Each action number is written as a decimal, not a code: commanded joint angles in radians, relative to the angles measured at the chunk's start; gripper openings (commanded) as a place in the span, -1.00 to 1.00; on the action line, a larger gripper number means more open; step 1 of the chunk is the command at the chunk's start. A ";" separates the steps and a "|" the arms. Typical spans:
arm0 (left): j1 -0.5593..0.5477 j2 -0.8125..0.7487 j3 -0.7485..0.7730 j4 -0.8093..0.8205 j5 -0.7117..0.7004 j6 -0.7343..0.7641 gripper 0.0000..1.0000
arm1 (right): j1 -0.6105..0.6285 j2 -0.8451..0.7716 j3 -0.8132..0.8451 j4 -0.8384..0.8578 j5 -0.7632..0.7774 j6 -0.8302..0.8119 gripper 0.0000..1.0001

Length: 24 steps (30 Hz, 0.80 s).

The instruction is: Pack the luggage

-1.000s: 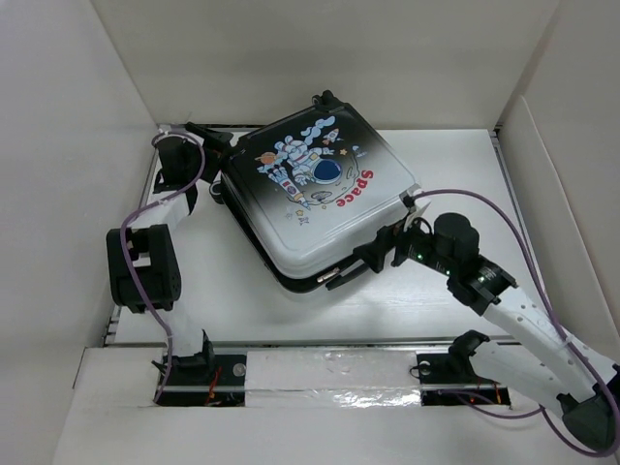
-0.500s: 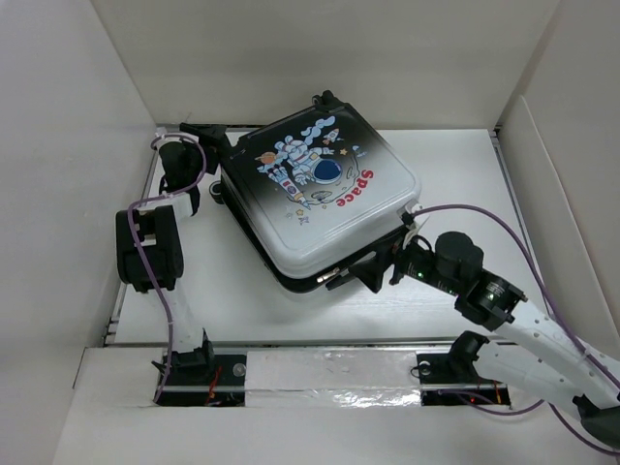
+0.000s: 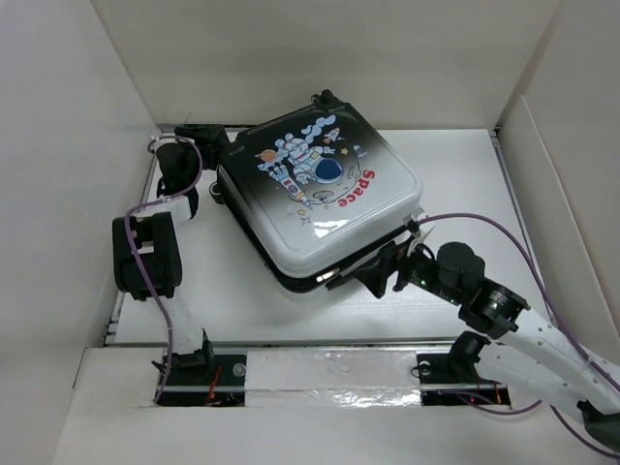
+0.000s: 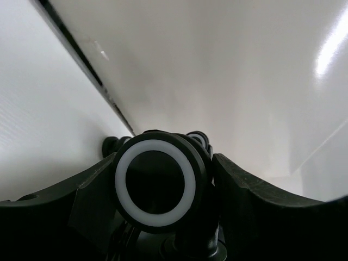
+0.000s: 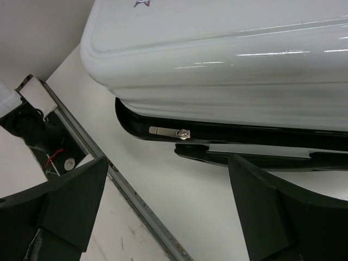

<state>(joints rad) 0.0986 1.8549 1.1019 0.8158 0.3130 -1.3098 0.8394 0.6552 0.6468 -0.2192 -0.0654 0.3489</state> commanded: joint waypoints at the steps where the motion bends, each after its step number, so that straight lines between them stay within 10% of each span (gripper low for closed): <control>1: -0.025 -0.201 0.058 0.077 0.072 0.000 -0.25 | 0.009 -0.025 -0.013 0.015 0.033 0.015 0.96; 16: -0.053 -0.519 -0.011 -0.144 0.124 0.012 -0.40 | 0.009 -0.198 0.062 -0.078 0.061 0.016 0.96; 24: -0.007 -0.603 -0.113 -0.262 0.055 0.096 -0.43 | 0.009 -0.169 0.030 -0.130 0.049 0.036 0.22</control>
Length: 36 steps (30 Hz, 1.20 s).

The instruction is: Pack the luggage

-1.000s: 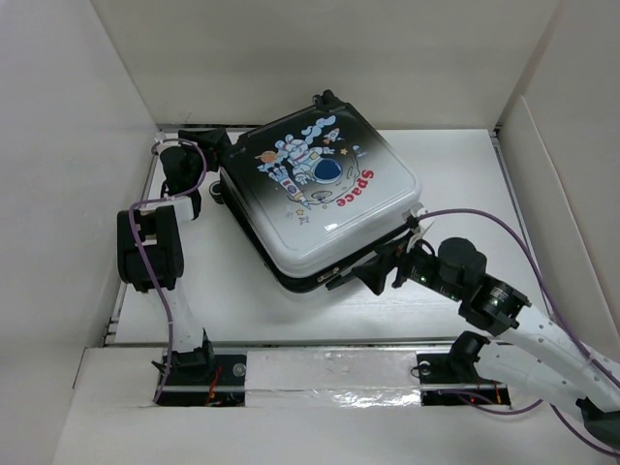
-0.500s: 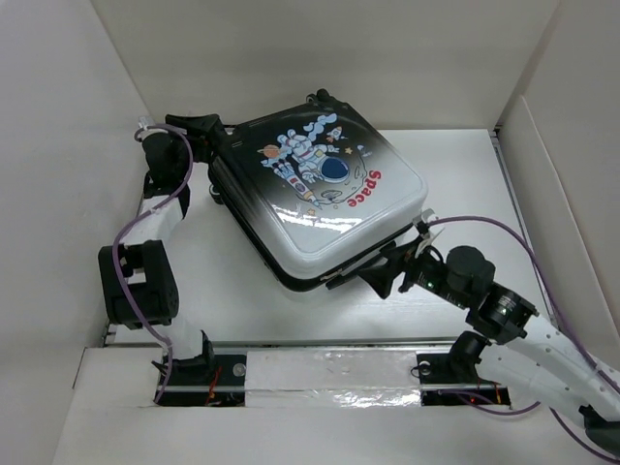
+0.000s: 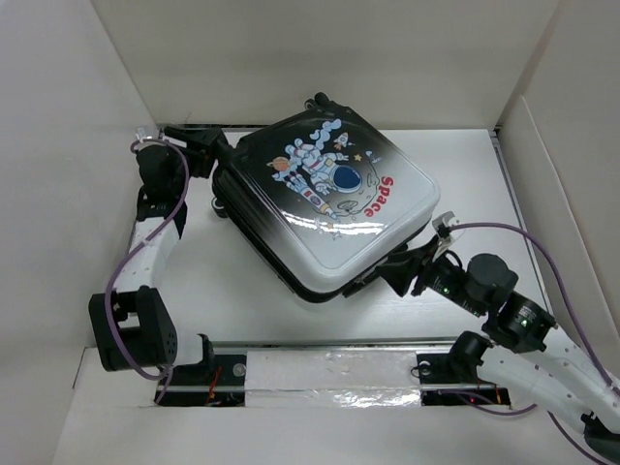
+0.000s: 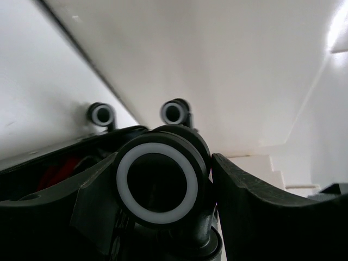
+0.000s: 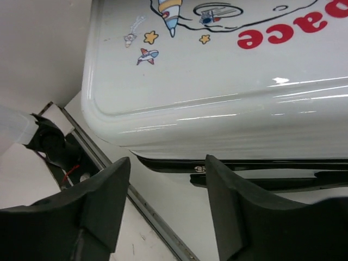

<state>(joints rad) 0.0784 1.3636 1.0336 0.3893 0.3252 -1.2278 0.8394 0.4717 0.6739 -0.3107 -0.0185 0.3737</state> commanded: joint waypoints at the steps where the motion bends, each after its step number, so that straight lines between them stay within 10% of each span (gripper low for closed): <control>1: 0.014 -0.116 -0.072 0.168 0.023 0.030 -0.43 | 0.009 0.015 -0.010 -0.038 0.005 0.024 0.15; 10: 0.032 -0.069 -0.300 0.267 -0.006 0.021 -0.43 | 0.009 -0.012 -0.135 -0.019 0.098 0.068 -0.33; 16: 0.041 -0.002 -0.285 0.263 -0.044 0.050 -0.38 | 0.009 0.070 -0.212 0.102 -0.029 0.031 0.01; 36: 0.041 0.166 -0.179 0.238 -0.046 0.067 -0.31 | 0.009 0.255 -0.390 0.594 0.092 -0.078 0.17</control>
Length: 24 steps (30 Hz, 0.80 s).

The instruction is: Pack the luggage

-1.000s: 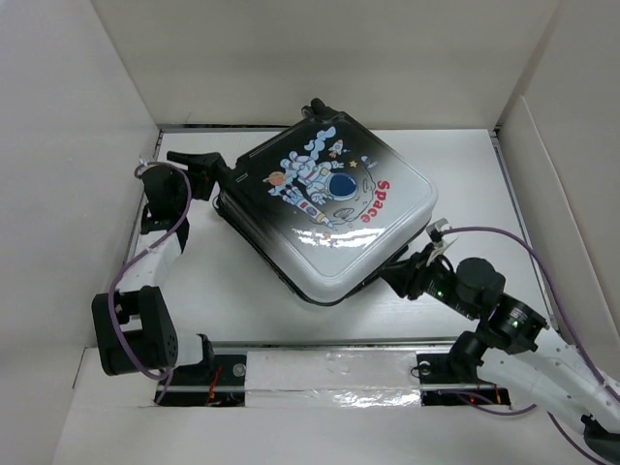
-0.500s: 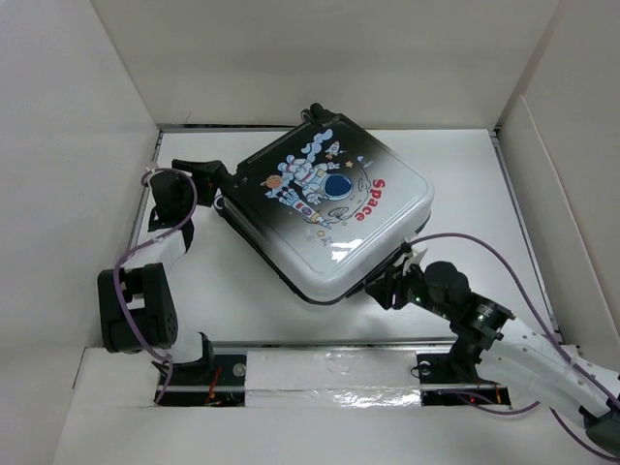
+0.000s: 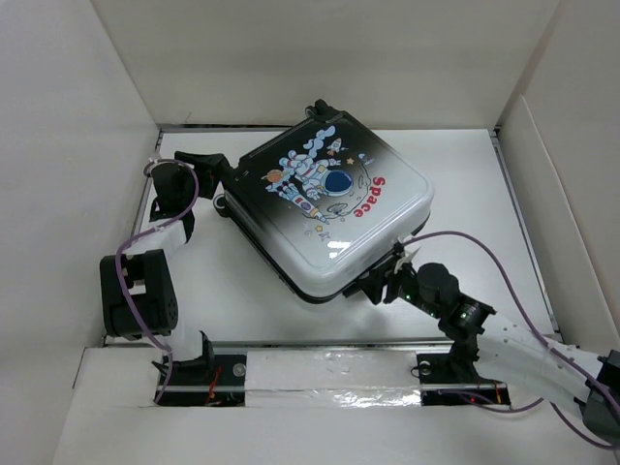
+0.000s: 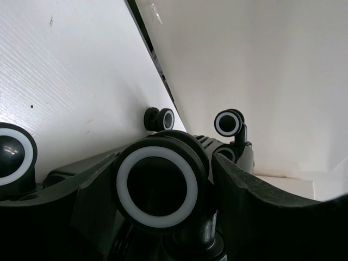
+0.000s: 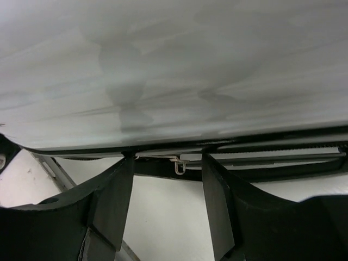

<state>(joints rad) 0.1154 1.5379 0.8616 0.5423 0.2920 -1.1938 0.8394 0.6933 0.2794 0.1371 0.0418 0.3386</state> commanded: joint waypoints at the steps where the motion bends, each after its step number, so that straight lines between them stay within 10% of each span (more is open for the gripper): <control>1: 0.004 -0.009 -0.016 0.085 -0.014 0.033 -0.29 | 0.009 0.072 0.004 0.162 0.029 -0.044 0.17; 15: 0.004 -0.096 -0.104 -0.011 -0.146 0.075 0.72 | 0.009 0.166 -0.020 0.283 -0.025 -0.046 0.04; 24: 0.013 -0.378 -0.140 -0.200 -0.402 0.116 0.61 | 0.009 0.166 0.023 0.230 -0.003 -0.052 -0.26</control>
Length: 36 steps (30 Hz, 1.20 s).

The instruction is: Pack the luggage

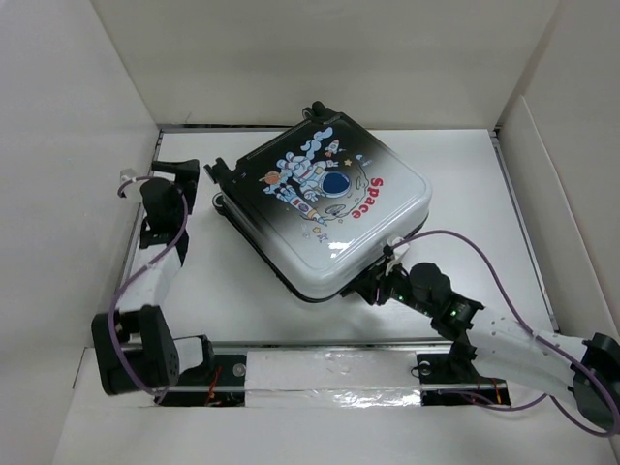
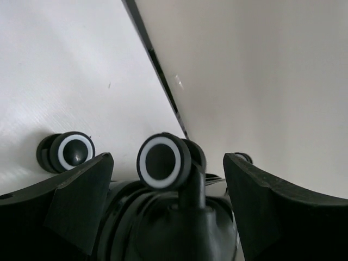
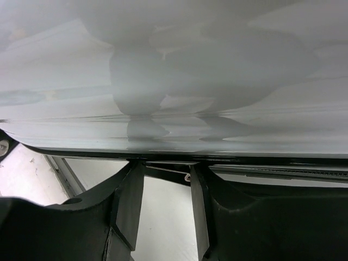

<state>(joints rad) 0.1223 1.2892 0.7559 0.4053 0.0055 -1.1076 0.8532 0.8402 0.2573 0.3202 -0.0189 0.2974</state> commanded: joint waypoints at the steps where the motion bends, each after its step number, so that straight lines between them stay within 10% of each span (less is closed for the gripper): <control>1: 0.007 -0.161 -0.094 -0.057 -0.117 0.017 0.59 | -0.005 0.029 0.049 0.043 0.051 -0.009 -0.26; 4: 0.007 -0.278 -0.253 0.019 -0.062 -0.003 0.36 | 0.004 0.066 0.046 0.065 0.042 -0.004 -0.28; 8: -0.111 -0.402 -0.381 0.050 -0.012 0.084 -0.77 | 0.004 0.077 0.036 0.092 0.068 0.003 -0.35; 10: -0.232 -0.462 -0.420 -0.005 -0.027 0.124 -1.00 | 0.004 0.079 0.034 0.097 0.079 0.003 -0.41; 19: -0.371 -0.761 -0.590 -0.175 0.069 0.198 -1.00 | 0.014 0.122 0.017 0.172 0.134 0.035 -0.99; 36: -0.387 -0.714 -0.635 -0.007 0.346 0.430 -1.00 | 0.064 -0.125 0.040 -0.159 0.200 0.066 -1.00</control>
<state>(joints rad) -0.2466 0.5621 0.0856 0.3004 0.2882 -0.7410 0.9253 0.7410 0.2729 0.1719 0.1101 0.3557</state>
